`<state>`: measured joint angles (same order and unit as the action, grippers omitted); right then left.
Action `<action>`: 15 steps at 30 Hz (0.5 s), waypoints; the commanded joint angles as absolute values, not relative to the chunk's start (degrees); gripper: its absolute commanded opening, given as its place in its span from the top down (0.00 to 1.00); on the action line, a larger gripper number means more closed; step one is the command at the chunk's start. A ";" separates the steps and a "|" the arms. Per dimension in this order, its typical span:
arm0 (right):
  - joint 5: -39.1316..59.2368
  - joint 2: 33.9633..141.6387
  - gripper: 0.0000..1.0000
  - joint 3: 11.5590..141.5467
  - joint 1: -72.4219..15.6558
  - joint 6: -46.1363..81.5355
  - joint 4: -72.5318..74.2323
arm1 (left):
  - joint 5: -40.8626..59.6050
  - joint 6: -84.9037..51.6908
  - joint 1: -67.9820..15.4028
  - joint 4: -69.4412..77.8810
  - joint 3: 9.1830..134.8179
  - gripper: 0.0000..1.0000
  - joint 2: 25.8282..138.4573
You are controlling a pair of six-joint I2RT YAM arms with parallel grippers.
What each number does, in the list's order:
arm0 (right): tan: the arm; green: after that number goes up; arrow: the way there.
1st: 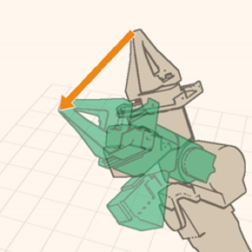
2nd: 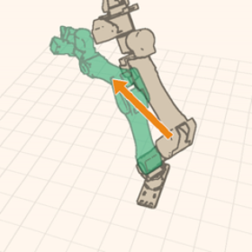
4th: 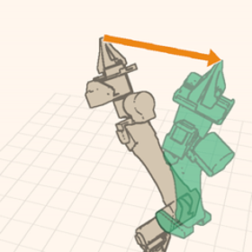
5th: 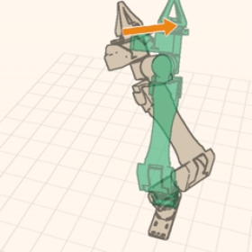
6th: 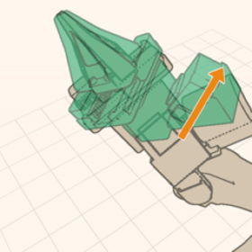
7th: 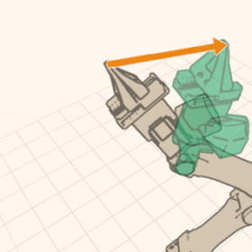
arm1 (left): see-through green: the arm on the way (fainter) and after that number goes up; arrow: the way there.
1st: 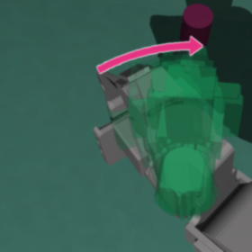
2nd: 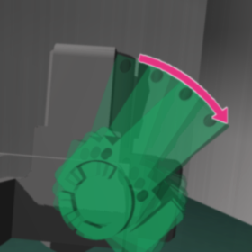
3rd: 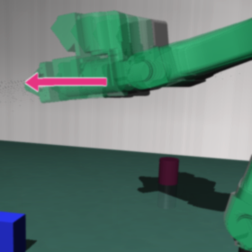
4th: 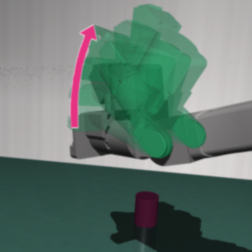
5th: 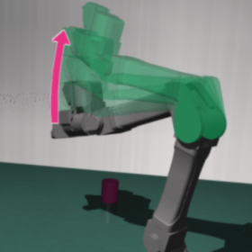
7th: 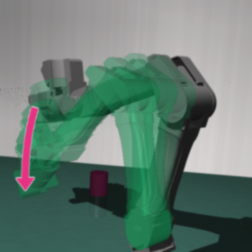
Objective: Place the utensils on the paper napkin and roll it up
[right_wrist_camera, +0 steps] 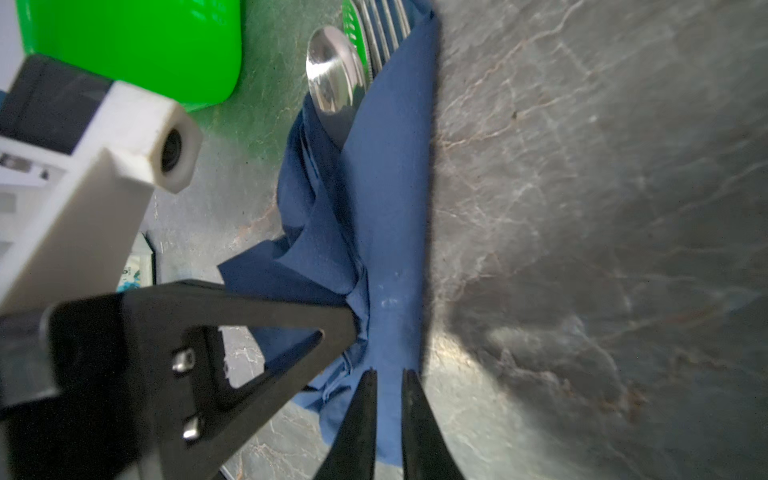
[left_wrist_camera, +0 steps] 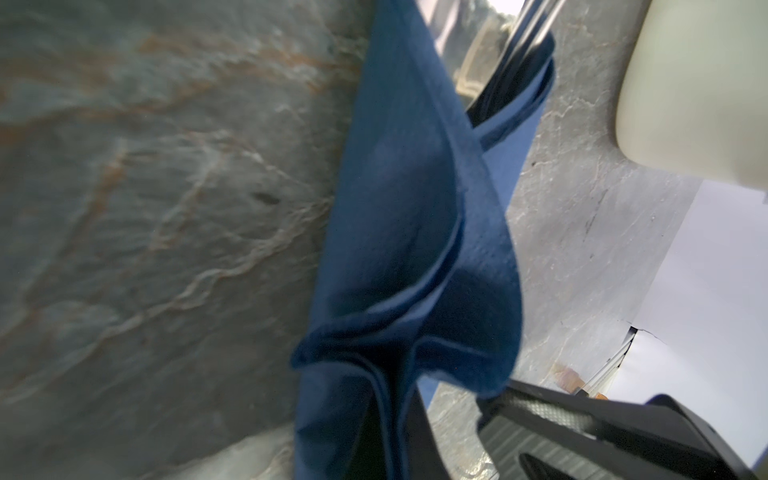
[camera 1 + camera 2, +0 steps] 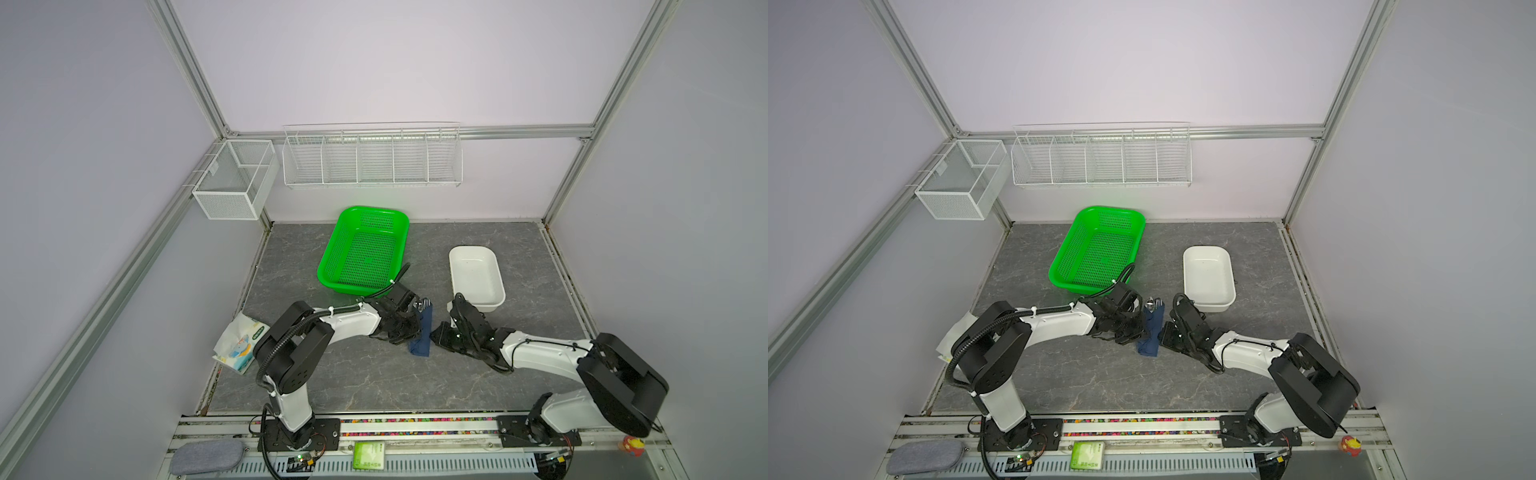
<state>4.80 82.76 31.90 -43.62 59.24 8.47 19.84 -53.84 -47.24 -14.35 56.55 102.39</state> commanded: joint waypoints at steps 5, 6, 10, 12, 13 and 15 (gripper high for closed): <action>4.05 84.03 0.72 34.95 -42.43 63.89 10.44 | 16.25 -51.15 -48.33 -17.65 58.32 0.94 103.04; 3.91 84.09 0.70 35.14 -42.22 64.23 10.53 | 16.18 -50.62 -48.35 -17.65 58.30 0.93 102.93; 5.71 85.13 0.62 35.75 -41.22 65.30 12.74 | 15.53 -48.90 -48.66 -18.75 59.10 0.93 103.01; 6.91 86.15 0.60 36.54 -40.85 65.93 13.66 | 15.22 -48.67 -48.82 -19.01 59.39 0.93 103.27; 6.94 86.48 0.56 36.78 -40.72 66.36 13.87 | 15.23 -48.60 -48.88 -19.04 59.48 0.93 103.35; 7.26 87.28 0.54 37.45 -40.59 67.18 14.24 | 14.96 -48.36 -49.06 -19.17 59.46 0.92 103.36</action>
<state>6.00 85.97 35.92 -41.01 63.72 12.10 16.69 -49.82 -48.58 -16.99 58.15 102.45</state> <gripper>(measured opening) 0.459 0.076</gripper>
